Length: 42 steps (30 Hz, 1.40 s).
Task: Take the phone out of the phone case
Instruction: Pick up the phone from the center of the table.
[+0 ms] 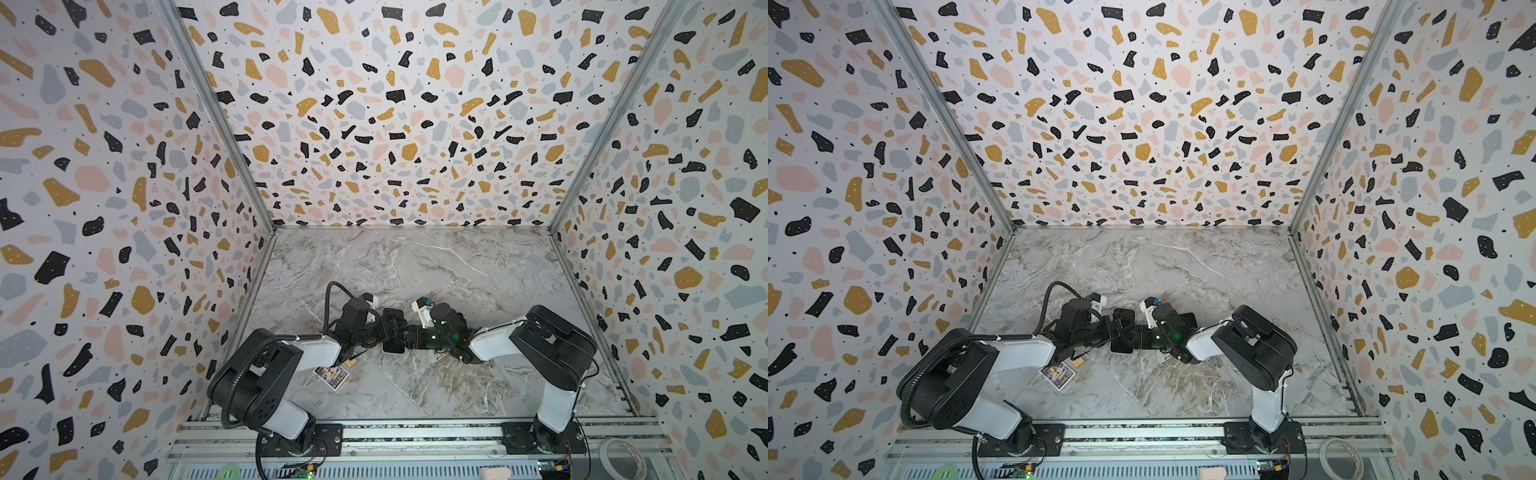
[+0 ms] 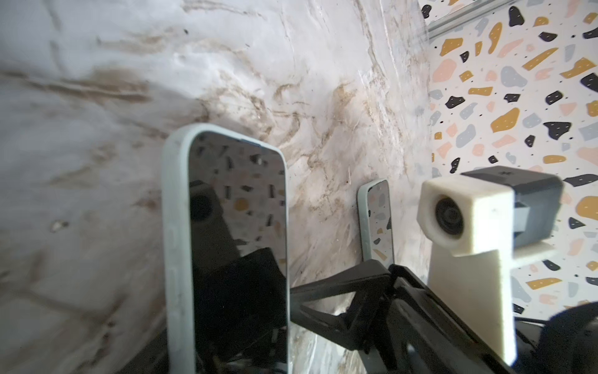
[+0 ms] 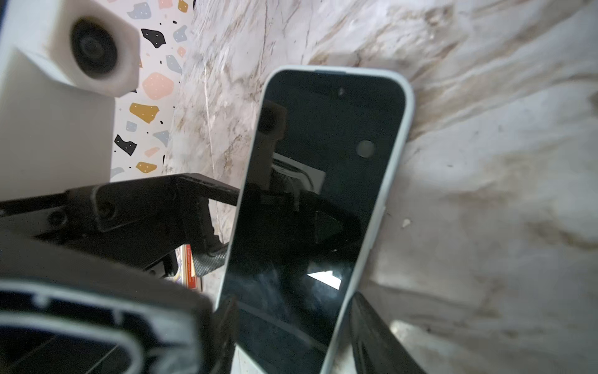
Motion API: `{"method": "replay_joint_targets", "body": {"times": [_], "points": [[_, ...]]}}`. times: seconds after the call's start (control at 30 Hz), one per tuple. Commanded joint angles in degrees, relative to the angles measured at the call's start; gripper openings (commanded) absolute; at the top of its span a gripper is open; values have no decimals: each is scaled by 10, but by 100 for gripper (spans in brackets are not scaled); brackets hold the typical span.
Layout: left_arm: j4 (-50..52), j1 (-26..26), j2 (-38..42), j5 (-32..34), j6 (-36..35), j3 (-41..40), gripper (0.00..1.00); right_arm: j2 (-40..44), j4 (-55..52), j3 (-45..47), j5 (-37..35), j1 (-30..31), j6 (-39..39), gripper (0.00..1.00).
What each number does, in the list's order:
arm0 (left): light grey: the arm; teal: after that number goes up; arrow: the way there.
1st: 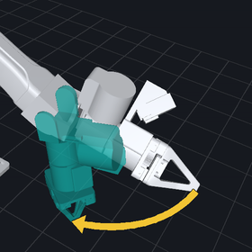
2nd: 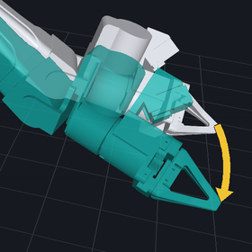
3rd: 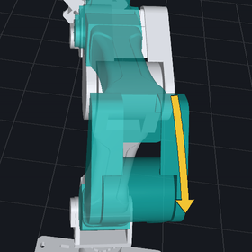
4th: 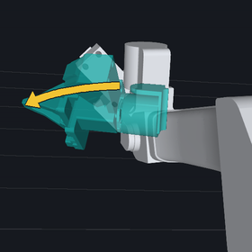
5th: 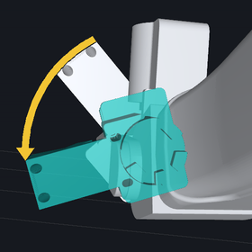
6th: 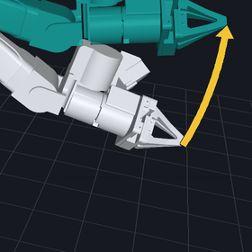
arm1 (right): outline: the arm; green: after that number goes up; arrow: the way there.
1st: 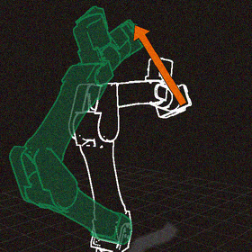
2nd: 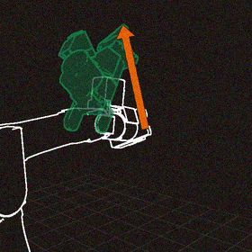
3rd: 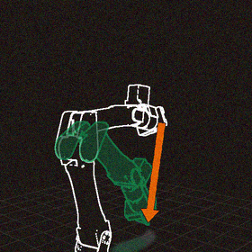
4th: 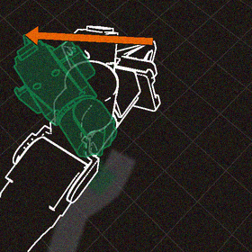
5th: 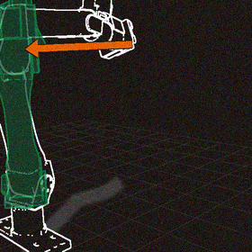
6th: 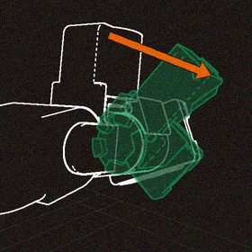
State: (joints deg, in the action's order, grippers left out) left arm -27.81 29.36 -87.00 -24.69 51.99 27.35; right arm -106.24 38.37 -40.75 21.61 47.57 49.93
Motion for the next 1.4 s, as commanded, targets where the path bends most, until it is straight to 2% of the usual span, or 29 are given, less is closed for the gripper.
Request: {"method": "replay_joint_targets", "body": {"times": [0.0,0.2,0.37,0.57,1.1,1.27,1.37], "points": [[-5,22,7,-57,4,0,91,-34,-47,6,-20,-4,5,57],[22,-2,-10,-32,-9,16,89,-30,-54,10,-23,-5,-4,57],[52,-26,-22,-28,-54,34,86,-28,-54,12,-24,-6,-6,57],[59,-39,-37,-33,-68,47,80,-28,-56,13,-25,-6,-7,55],[58,-45,-56,-44,-84,57,17,-21,-59,19,-30,-6,-10,54],[51,-46,-52,-48,-85,58,1,-1,-65,22,-27,-8,-16,54],[40,-46,-41,-48,-80,56,0,20,-79,22,-27,-9,-23,55]]}}
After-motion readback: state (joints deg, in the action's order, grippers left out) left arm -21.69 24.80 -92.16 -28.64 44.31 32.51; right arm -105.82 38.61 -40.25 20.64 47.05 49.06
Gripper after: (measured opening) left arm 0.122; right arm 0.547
